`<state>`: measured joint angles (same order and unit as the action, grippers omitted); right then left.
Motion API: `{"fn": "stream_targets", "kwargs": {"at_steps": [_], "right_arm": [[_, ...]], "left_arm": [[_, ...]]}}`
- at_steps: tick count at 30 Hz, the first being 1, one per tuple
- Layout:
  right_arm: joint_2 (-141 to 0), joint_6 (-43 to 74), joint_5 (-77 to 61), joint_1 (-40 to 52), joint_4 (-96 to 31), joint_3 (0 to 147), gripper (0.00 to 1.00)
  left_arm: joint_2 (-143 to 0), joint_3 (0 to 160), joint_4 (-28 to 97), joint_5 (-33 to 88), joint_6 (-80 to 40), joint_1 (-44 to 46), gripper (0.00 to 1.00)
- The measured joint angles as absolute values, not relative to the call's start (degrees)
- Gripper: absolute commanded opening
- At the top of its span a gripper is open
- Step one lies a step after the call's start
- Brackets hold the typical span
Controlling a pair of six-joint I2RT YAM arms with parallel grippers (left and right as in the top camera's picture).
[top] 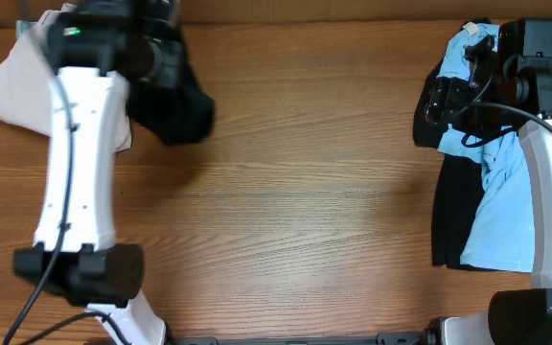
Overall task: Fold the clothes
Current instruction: 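Carry the black bundle with the left gripper to the beige garment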
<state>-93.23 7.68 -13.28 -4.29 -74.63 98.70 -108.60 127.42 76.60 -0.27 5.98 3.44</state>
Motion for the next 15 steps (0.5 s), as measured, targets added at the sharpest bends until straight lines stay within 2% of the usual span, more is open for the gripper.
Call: {"fn": "stream_targets", "kwargs": {"at_steps": [8,15], "right_arm": [[-93.2,7.7,-13.6,-4.3,-74.6,98.7,0.73],[-93.2,7.7,-14.0,-4.3,-74.7,98.7,0.73]], "left_arm": [[-106.8,128.5,66.5,-6.8,19.0,-8.0,0.04],[-109.0,128.6,59.4,-10.7,41.1,-13.8,0.04]]}}
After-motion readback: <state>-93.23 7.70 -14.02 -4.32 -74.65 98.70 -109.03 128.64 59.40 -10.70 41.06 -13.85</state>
